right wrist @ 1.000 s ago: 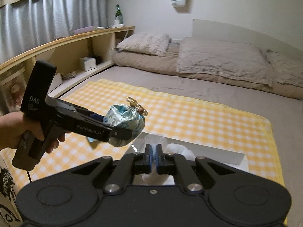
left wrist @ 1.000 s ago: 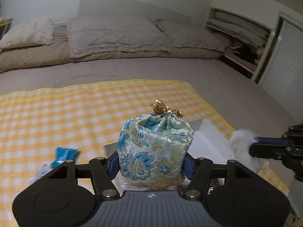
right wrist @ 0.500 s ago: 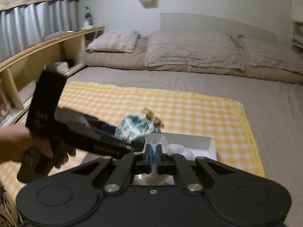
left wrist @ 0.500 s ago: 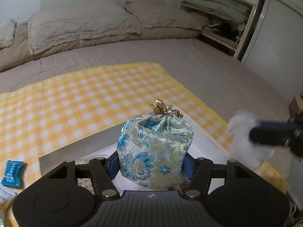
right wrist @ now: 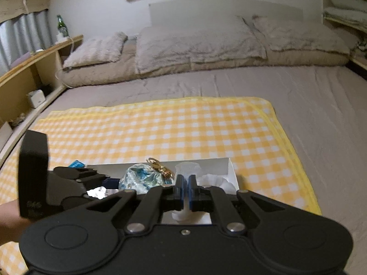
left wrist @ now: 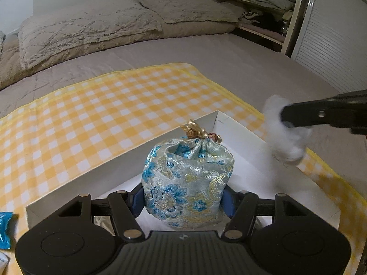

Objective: Organize soft objects
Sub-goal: 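Carry floral pouch with left tool while right tool carries tissue to box, then open both tools to release the pouch and tissue in the box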

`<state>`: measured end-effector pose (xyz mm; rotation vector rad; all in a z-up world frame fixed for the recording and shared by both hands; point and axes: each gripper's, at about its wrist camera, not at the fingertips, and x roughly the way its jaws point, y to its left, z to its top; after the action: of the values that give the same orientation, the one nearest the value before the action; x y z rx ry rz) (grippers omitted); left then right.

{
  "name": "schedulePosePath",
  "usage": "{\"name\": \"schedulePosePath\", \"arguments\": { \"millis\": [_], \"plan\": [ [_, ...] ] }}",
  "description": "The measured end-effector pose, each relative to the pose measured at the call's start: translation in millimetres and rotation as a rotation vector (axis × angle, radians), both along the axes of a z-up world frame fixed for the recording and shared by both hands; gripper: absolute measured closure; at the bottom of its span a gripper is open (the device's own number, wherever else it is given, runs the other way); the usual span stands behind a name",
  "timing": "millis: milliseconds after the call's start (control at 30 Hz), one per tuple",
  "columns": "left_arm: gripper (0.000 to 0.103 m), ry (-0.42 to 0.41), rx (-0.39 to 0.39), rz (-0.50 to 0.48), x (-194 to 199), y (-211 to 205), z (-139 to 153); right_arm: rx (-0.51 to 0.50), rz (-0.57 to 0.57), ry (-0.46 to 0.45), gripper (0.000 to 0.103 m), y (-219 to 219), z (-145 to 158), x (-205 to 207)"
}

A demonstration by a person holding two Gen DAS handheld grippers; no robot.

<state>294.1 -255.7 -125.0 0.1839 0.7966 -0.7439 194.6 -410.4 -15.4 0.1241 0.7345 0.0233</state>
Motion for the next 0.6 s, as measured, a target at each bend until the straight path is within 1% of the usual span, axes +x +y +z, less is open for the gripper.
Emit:
{"name": "schedulePosePath", "arguments": {
  "millis": [33,67,100,133,233,400,500,533,567,600],
  "plan": [
    [0.037,-0.005,0.003,-0.002,1,-1,-1,-0.005,-0.002,0.008,0.099,0,-3,4],
    [0.028,-0.014,0.005,0.002,2,-1,-2,-0.014,-0.004,0.016,0.099,1,-6,10],
    [0.016,-0.021,0.003,0.015,2,0,-3,-0.024,-0.006,0.021,0.099,2,-9,15],
    [0.012,-0.026,-0.001,0.028,3,2,-3,-0.031,-0.007,0.026,0.099,2,-10,18],
    [0.011,-0.019,-0.008,0.031,4,5,-1,-0.044,-0.015,0.046,0.099,4,-17,28],
    [0.009,-0.033,0.028,0.017,0,12,0,-0.066,-0.019,0.070,0.099,6,-26,44],
    [0.007,-0.020,0.025,0.021,-1,19,2,-0.077,-0.017,0.072,0.098,8,-31,51],
    [0.007,-0.016,0.025,0.021,-2,21,4,-0.076,-0.020,0.068,0.096,9,-33,53],
    [0.007,-0.016,0.027,0.020,-3,22,4,-0.069,-0.022,0.069,0.090,8,-34,55],
    [0.007,-0.016,0.030,0.019,-4,23,5,-0.061,-0.032,0.073,0.077,8,-36,57]
  ]
}}
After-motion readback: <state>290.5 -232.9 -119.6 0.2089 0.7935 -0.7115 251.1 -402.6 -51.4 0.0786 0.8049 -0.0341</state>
